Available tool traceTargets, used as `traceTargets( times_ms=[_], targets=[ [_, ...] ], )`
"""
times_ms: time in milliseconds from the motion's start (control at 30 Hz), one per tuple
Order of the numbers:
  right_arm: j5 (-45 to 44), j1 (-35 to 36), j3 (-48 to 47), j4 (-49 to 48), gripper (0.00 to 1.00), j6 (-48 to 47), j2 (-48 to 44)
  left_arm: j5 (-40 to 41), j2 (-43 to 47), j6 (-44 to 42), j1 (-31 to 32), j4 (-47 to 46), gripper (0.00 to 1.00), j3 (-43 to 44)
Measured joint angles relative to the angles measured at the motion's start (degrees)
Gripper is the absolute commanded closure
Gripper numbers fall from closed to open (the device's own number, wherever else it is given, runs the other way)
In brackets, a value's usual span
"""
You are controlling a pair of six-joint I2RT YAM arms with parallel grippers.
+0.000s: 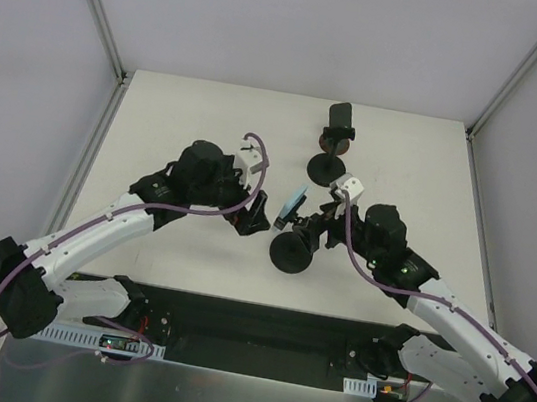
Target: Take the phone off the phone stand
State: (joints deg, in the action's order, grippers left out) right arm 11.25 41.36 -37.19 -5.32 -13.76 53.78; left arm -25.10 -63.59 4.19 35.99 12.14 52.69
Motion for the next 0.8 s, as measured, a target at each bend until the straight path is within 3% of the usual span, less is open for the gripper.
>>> traceTargets(
  times_ms=[400, 800],
  targets=[
    [-12.5, 0.0, 7.6, 1.3, 0.11, 7.4, -3.6, 0.4, -10.5, 1.7, 10.1, -3.9, 0.01, 3.1],
    [-22.3, 0.2, 8.6, 2.2, 0.12, 9.1, -8.5, 1.7, -12.6, 7.0, 18.6, -7.9, 0.01, 3.3]
  ],
)
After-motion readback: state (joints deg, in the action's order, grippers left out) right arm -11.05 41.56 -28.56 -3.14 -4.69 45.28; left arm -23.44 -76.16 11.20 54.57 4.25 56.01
